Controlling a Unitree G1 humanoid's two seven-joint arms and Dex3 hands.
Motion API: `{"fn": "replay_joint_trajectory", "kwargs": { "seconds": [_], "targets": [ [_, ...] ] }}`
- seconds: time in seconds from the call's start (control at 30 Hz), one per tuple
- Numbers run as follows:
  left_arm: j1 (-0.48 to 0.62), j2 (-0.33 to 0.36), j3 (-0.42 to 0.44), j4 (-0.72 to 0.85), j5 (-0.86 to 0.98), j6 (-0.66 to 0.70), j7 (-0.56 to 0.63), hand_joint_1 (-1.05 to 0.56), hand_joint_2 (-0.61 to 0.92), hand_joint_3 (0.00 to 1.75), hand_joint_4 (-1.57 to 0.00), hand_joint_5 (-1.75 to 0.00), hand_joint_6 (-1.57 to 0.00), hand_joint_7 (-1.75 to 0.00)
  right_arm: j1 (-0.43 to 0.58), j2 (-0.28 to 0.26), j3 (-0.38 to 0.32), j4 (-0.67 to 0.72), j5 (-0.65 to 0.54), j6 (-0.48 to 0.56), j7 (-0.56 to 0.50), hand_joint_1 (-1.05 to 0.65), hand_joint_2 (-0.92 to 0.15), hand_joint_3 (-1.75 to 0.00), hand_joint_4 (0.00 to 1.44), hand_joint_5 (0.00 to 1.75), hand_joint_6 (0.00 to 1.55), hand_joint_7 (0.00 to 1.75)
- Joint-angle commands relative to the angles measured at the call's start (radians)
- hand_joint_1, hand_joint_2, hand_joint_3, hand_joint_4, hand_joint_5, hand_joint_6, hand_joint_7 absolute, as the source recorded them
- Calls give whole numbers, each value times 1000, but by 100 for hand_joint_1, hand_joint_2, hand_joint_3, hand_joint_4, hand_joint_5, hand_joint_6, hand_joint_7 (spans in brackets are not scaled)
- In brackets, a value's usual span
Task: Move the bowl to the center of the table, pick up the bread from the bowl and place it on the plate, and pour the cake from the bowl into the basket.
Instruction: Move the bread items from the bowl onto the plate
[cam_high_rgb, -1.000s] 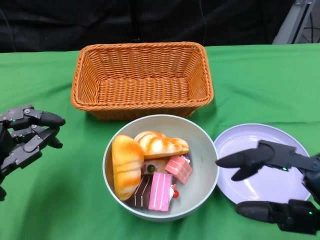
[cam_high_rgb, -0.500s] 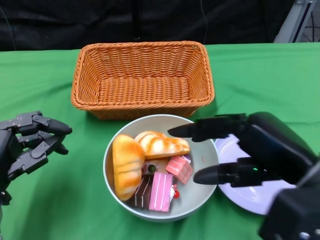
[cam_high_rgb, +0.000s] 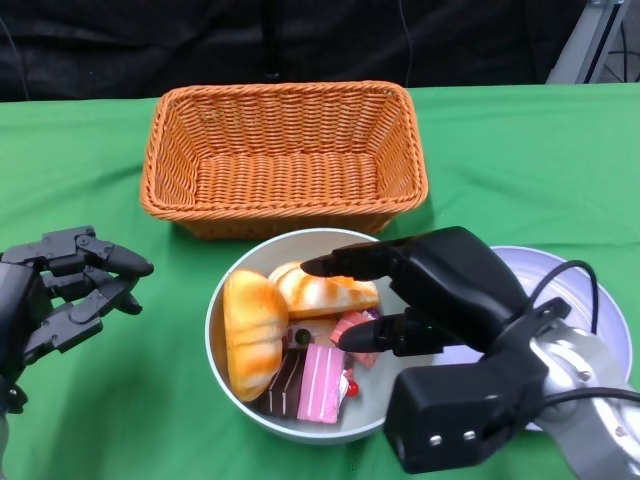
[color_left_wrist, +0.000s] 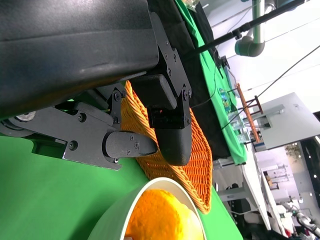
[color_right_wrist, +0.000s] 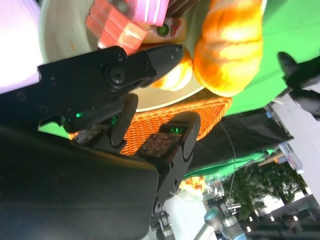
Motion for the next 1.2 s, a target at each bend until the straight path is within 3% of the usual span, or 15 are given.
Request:
{"fn": "replay_joint_trajectory", "kwargs": {
  "seconds": [0.03, 0.23, 0.43, 0.93, 1.2],
  "targets": [
    [7, 15, -1, 3, 8, -16, 16, -15, 88, 35, -84, -130, -95, -81, -33, 4, 14, 42, -50, -14, -70, -67, -89, 0, 83, 30, 74, 1],
    [5, 15, -4, 16, 6, -27, 13, -14, 88, 36, -83, -130, -94, -81, -78, 36, 46, 137, -154, 17, -197, -70, -90, 0, 78, 26, 70, 0],
    [3, 16, -11, 31, 11, -42, 14, -13, 87, 36, -83, -129, -93, -83, -112, 54, 82, 179, -217, 108, -168, -71, -92, -3, 73, 17, 65, 0],
    [-4, 15, -20, 49, 15, -61, 22, -14, 86, 35, -83, -128, -93, -85, -179, 109, 159, 299, -257, 261, -85, -71, -92, -5, 79, 7, 58, 0],
    [-4, 16, -23, 54, 14, -72, 17, -16, 88, 34, -83, -127, -93, -85, -199, 121, 195, 339, -254, 283, -76, -71, -92, -7, 79, 5, 54, 0]
  ]
}}
